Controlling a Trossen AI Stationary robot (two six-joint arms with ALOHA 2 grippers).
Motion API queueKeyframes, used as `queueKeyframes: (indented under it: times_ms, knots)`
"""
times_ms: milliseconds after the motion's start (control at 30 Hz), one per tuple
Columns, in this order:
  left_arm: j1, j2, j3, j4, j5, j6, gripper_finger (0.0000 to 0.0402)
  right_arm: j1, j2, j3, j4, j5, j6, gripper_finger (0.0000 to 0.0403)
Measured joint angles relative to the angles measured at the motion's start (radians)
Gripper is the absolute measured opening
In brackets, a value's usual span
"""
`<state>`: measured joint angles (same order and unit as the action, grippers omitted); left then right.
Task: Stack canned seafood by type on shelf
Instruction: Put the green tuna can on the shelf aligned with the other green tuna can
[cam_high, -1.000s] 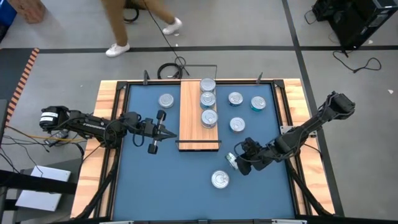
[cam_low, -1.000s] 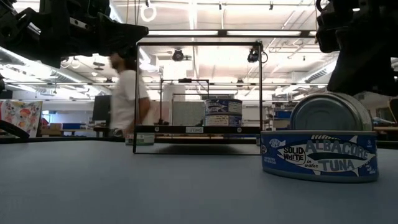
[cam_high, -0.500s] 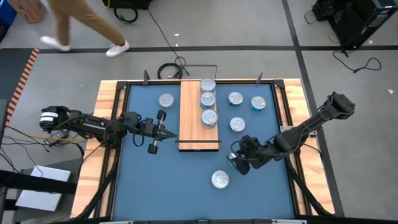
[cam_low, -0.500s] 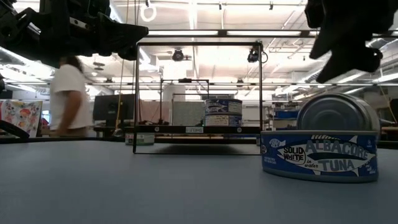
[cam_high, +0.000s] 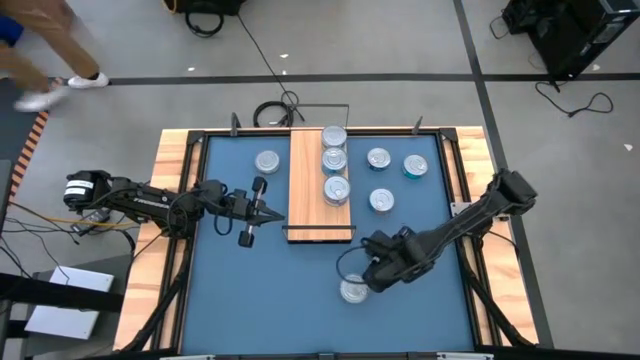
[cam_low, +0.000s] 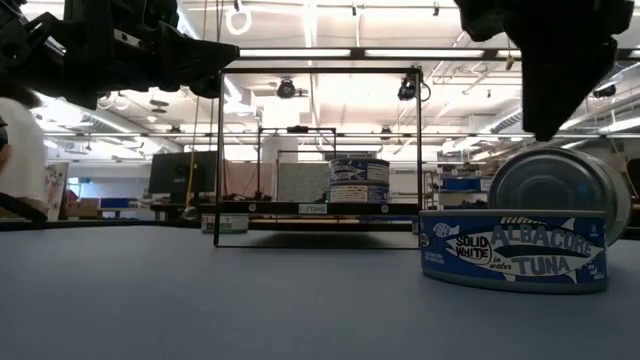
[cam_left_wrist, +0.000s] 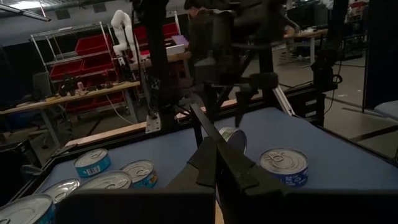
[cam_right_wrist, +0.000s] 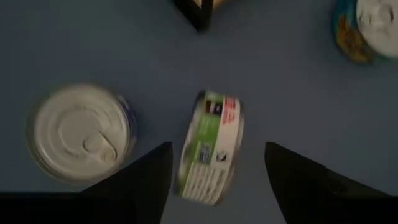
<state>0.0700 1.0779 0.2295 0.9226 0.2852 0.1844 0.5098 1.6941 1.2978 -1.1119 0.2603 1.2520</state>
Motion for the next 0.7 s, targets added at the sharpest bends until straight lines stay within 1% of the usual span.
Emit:
queueKeyframes:
  times_ms: [100,200,333,467,700]
  knots:
    - [0.0,0.0,0.0,0.0,0.0,0.0,0.0004,0.0,0.058,0.053,-0.019,-0.053,0.002,0.0267]
    - [0.0,0.0,0.0,0.0,0.0,-0.001,0.0004,0.0,0.092,0.076,-0.024,-0.079,0.007,0.0275]
    - [0.0,0.0,0.0,-0.001,0.0,-0.001,0.0004,0.0,0.103,0.077,-0.067,-0.089,0.037,0.0279]
    - [0.0,0.0,0.0,-0.001,0.001,-0.004,0.0004,0.0,0.1,0.076,-0.107,-0.085,0.064,0.0273]
    - [0.0,0.0,0.0,-0.001,0.001,-0.005,0.0004,0.0,0.093,0.075,-0.079,-0.081,0.062,0.027]
